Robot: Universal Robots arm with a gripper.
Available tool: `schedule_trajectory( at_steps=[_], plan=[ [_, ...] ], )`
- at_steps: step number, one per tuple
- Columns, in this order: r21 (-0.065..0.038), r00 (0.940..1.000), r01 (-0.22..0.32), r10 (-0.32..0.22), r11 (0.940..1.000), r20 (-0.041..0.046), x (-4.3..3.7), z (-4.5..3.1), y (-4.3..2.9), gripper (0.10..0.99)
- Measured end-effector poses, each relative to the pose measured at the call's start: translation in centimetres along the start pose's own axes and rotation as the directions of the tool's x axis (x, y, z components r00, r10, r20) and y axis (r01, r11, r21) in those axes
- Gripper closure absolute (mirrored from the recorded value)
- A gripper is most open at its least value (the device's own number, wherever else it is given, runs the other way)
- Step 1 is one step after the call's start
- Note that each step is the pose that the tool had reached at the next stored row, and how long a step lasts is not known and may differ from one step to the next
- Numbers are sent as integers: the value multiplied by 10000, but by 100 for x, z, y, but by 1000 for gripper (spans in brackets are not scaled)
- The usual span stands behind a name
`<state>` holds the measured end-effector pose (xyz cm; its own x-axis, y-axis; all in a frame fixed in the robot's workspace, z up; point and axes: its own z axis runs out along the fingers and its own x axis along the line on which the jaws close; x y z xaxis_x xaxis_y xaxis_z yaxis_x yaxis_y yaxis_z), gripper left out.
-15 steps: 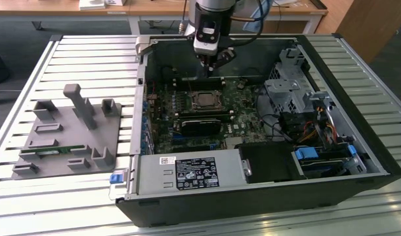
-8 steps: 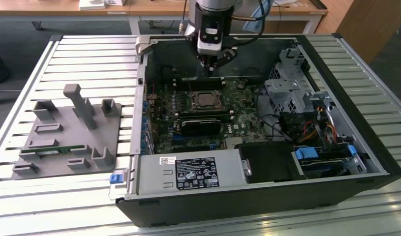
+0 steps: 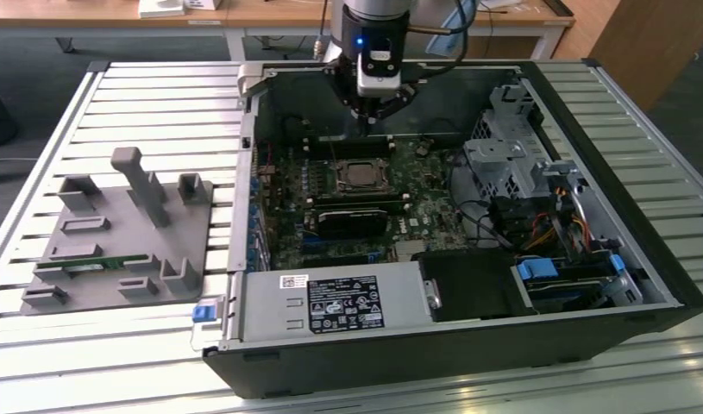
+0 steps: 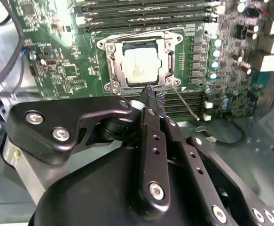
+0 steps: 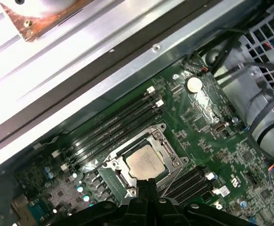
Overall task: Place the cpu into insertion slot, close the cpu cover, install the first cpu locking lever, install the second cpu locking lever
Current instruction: 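Install the first cpu locking lever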
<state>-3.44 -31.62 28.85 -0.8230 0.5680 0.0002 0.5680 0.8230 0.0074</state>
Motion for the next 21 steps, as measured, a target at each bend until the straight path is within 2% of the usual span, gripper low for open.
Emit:
schedule_trajectory(
  at_steps=[5,9,15,18,21],
  plan=[
    [-3,9965,832,-832,9965,-2,0,1,0,980],
    [-4,9880,1542,-1542,9880,-5,0,2,0,980],
    [-5,9662,2578,-2578,9662,-13,0,3,0,980],
    [-6,9516,3075,-3075,9516,-17,0,4,0,980],
    [-8,9337,3581,-3581,9337,-20,0,4,0,980]
  ],
)
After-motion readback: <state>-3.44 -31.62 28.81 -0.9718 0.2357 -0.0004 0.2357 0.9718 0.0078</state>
